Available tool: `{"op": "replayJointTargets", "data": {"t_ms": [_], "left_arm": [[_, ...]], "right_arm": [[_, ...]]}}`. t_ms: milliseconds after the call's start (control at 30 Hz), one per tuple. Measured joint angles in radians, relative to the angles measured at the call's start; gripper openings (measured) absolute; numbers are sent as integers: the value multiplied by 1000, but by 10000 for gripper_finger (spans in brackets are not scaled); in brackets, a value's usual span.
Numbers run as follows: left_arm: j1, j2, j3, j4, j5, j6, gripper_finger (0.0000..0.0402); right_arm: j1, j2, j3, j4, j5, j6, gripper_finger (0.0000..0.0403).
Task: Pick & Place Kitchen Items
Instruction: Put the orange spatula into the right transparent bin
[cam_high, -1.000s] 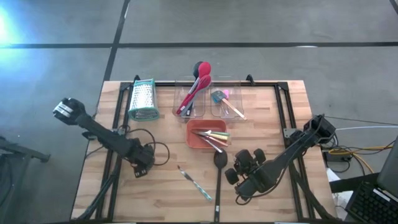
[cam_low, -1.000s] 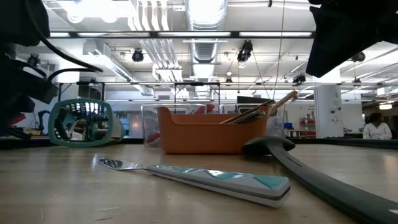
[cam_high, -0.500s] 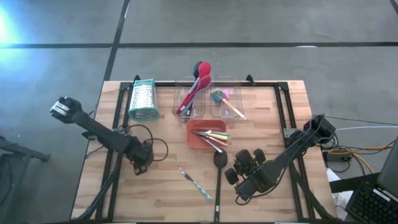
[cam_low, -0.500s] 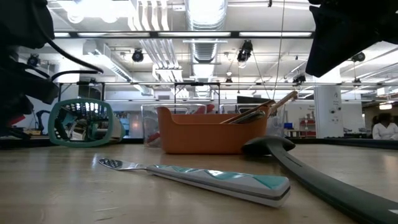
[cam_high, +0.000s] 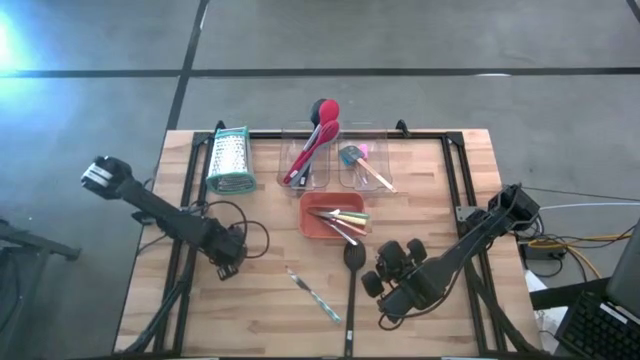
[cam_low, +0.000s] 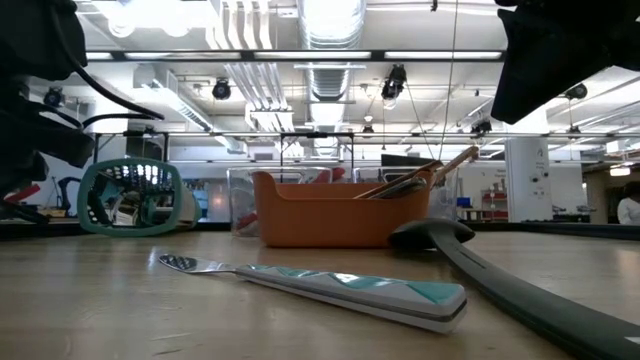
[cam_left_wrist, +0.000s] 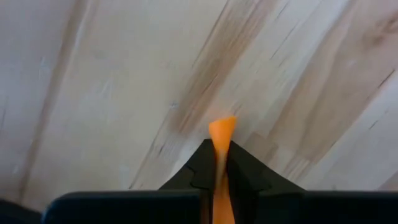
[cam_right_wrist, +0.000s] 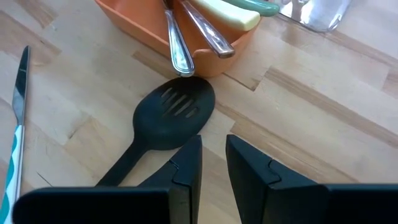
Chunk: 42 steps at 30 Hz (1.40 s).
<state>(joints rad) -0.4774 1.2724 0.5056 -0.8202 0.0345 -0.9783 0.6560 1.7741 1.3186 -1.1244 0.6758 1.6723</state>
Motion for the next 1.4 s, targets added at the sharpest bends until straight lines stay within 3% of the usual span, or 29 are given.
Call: {"op": "replayJointTargets", "data": {"t_ms": [300,467,733,1067,1267,1400], "left_arm": [[-2,-37,26,-22,-59,-26,52],[-1,-36,27,-21,-55,7,19],[0,-39,67,-23,-54,72,19],[30,-39,253,-19,-100,257,19],[109,-40,350,29,-216,410,19],[176,-40,377,149,-286,551,19]], "right_arm": [[0,0,0,-2,0,-13,68],[0,0,0,-2,0,-27,68],[0,0,0,-2,4,-34,68],[1,0,0,0,5,-31,68],[1,0,0,2,5,-15,68],[8,0,0,3,7,0,68]]}}
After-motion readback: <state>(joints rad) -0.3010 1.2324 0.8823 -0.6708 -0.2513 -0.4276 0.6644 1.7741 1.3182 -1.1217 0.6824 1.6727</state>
